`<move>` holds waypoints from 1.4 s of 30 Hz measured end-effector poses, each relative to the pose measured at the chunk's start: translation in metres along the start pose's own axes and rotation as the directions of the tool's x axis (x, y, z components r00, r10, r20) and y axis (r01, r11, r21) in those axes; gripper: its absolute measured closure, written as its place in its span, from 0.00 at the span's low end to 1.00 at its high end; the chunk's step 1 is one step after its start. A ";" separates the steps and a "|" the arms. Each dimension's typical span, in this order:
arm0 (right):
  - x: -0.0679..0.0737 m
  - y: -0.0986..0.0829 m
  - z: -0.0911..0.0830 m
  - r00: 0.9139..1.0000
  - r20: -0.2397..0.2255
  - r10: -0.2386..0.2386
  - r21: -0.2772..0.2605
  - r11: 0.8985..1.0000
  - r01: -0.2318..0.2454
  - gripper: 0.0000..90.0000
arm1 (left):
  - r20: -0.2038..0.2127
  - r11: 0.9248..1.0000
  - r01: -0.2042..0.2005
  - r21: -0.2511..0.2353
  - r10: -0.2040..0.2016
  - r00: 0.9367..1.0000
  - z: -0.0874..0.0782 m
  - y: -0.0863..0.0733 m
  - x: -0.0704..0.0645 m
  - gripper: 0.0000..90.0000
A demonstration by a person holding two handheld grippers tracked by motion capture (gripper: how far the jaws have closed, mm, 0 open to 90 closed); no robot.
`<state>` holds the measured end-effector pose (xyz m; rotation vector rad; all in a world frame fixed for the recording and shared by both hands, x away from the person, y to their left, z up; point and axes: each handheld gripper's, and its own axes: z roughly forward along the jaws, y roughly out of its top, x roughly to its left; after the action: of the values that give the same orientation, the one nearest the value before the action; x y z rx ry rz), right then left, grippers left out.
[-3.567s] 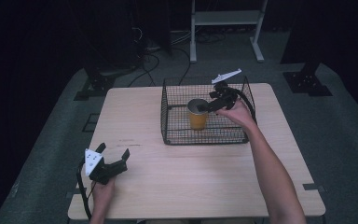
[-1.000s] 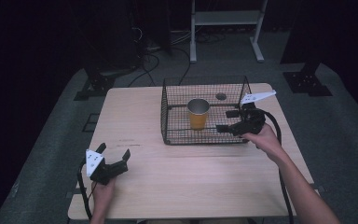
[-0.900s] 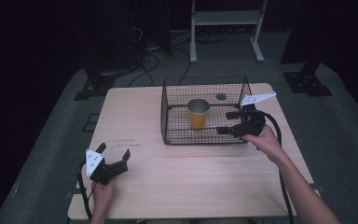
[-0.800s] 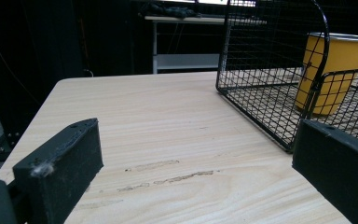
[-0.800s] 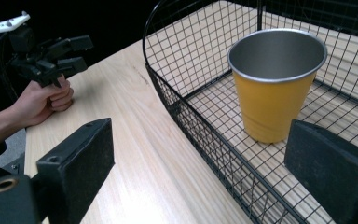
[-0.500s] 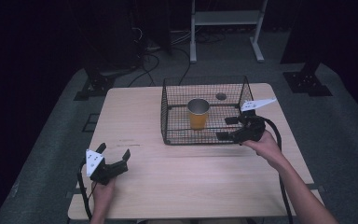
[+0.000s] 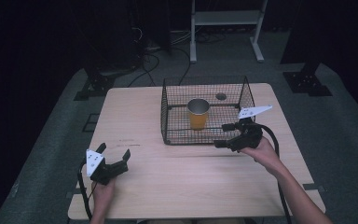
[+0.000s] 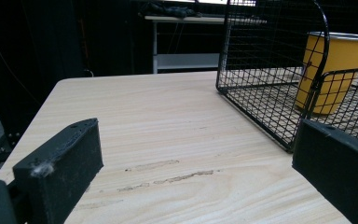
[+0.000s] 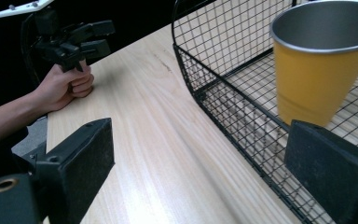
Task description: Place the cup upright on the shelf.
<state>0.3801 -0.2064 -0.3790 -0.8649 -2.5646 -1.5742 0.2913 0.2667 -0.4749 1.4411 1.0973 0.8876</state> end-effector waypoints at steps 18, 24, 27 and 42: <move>0.011 -0.024 0.012 1.000 -0.021 -0.010 0.034 0.999 0.010 0.08 | -0.001 1.000 -0.006 0.001 0.006 1.000 0.000 0.000 0.000 0.01; 0.012 -0.032 0.010 1.000 -0.017 0.000 0.033 0.999 0.001 0.08 | -0.001 1.000 -0.007 0.001 0.007 1.000 0.000 0.000 -0.001 0.01; 0.012 -0.035 0.007 1.000 -0.014 0.002 0.029 1.000 -0.001 0.09 | -0.001 1.000 -0.008 0.001 0.008 1.000 0.000 0.000 -0.001 0.01; 0.012 -0.058 -0.006 1.000 0.025 0.009 0.016 1.000 -0.009 0.08 | -0.001 1.000 -0.007 0.002 0.007 1.000 0.000 0.000 -0.001 0.01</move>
<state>0.3422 -0.2257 -0.4207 -0.8995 -2.5829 -1.5476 0.2910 0.2662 -0.4749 1.4468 1.0943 0.8926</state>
